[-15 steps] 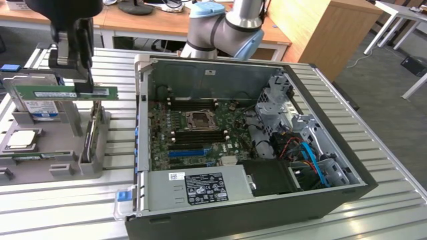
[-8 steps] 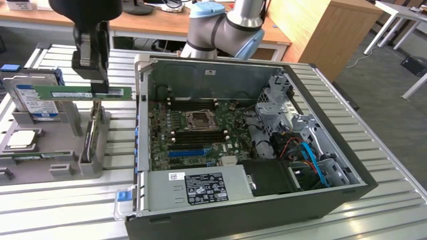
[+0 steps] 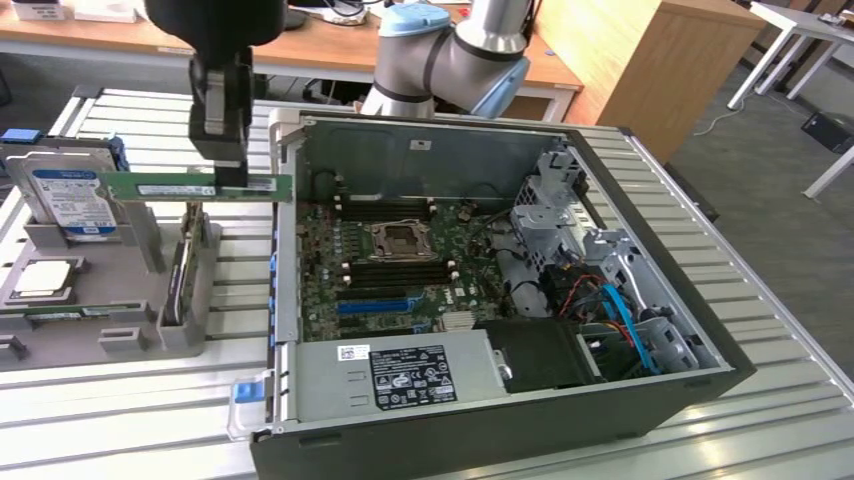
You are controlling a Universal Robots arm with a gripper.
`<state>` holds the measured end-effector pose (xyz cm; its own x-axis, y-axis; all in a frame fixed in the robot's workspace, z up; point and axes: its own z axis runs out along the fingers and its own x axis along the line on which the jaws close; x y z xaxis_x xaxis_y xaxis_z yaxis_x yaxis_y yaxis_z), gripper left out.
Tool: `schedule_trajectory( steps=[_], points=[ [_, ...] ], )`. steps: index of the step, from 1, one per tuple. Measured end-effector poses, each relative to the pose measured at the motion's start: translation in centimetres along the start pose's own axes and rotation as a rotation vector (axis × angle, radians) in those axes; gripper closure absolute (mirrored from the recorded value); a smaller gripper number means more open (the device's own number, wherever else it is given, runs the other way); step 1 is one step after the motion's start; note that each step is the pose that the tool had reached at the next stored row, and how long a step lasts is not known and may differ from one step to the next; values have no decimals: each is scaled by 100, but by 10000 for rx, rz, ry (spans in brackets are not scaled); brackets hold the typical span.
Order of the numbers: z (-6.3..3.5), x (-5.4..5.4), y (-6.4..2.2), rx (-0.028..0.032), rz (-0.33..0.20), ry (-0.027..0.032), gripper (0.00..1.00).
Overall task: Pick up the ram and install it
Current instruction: 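Pick up the ram and move it above insertion slot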
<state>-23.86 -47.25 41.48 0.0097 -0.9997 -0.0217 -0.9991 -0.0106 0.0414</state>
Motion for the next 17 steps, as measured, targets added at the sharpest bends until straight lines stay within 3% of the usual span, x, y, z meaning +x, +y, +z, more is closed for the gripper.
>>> schedule_trajectory(
  steps=[17],
  points=[
    [-19, 4, -468, 0, -22, 1, 88]
  ],
)
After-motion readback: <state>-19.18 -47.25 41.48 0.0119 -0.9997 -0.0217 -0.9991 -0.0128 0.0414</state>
